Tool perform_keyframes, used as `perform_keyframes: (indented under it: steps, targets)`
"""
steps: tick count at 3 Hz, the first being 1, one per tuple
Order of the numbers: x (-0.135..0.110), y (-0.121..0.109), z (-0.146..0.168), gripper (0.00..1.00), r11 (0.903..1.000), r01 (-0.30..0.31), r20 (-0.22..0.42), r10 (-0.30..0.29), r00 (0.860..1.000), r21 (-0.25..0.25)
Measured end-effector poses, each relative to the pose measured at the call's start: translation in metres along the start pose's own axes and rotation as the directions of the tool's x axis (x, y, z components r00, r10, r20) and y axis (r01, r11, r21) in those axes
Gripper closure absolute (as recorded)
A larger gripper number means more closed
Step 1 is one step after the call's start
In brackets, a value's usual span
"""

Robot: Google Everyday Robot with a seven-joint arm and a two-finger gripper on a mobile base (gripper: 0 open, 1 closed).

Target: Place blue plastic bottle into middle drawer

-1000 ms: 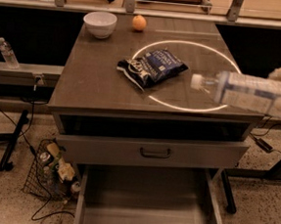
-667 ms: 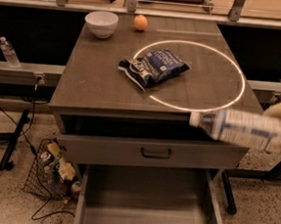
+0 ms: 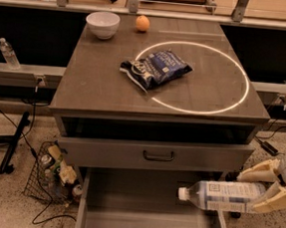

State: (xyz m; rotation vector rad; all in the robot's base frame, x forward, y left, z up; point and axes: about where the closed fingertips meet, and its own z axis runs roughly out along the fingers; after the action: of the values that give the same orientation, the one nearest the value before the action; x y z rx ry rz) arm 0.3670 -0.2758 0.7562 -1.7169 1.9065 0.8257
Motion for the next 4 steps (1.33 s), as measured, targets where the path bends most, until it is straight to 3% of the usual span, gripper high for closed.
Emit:
perform_keyframes:
  steps: [1,2,3,4]
  targets:
    - [0.0,-0.001,0.002,1.0,1.0,-0.001,0.001,0.001,1.0,0.002]
    - [0.004,-0.013,0.034,1.0,0.9996,-0.007,0.015,0.007,1.0,0.029]
    - [0.026,-0.04,0.093,1.0,0.9945,0.003,0.046,-0.008,0.999,0.104]
    - [0.045,-0.055,0.125,1.0,0.9882,0.029,0.037,-0.035,0.999,0.15]
